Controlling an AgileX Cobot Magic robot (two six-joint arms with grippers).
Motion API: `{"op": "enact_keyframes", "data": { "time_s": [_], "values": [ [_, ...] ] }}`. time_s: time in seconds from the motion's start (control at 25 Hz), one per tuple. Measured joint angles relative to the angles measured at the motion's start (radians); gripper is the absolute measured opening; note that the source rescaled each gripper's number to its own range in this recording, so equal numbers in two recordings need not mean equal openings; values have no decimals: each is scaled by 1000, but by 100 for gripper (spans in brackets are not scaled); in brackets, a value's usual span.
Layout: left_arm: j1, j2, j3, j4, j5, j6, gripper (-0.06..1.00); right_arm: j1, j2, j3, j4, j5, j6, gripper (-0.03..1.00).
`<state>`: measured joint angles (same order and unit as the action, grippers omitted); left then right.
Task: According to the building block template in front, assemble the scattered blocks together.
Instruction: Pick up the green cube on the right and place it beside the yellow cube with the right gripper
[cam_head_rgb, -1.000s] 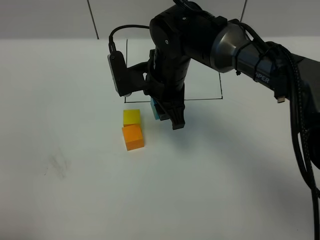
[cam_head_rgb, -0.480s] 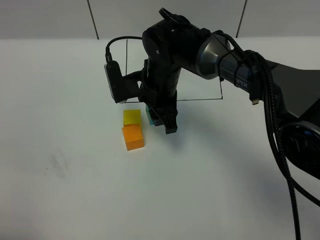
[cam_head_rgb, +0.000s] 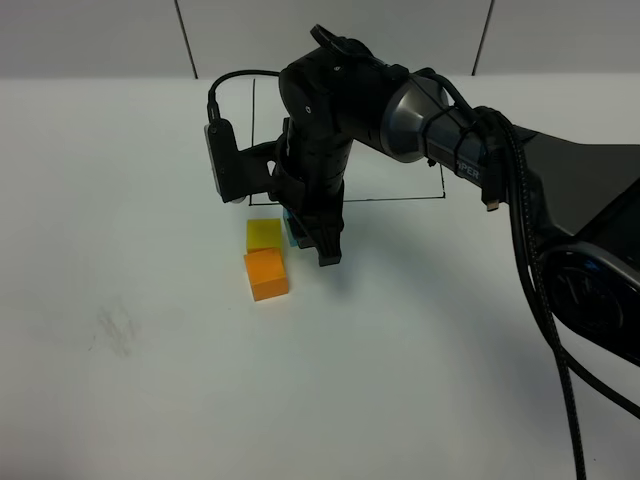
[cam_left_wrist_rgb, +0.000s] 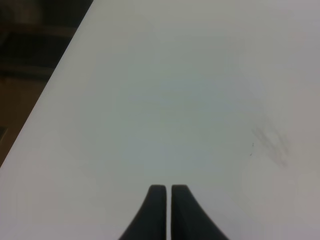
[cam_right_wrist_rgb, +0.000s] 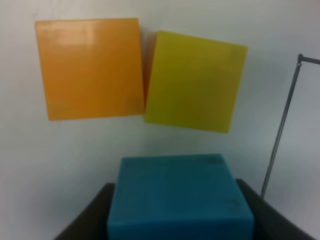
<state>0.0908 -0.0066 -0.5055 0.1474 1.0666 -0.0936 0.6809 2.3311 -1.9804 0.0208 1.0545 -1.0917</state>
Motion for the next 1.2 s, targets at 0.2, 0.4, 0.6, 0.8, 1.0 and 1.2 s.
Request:
{"op": "enact_keyframes", "data": {
  "time_s": [0.2,0.4,0.6,0.8,1.0,1.2],
  "values": [
    [0,0,0,0,-1,0,0,0,21,-14,0,-4,4,47],
    [0,0,0,0,-1,0,0,0,21,-14,0,-19,5,47],
    [0,0,0,0,-1,0,0,0,22,-14,0,-26,5,47],
    [0,0,0,0,-1,0,0,0,37,-14,0,-30,6,47],
    [0,0,0,0,-1,0,0,0,43,-14,0,-38,6,47],
    [0,0,0,0,-1,0,0,0,46,-15,1,-48,9,47]
  ]
}}
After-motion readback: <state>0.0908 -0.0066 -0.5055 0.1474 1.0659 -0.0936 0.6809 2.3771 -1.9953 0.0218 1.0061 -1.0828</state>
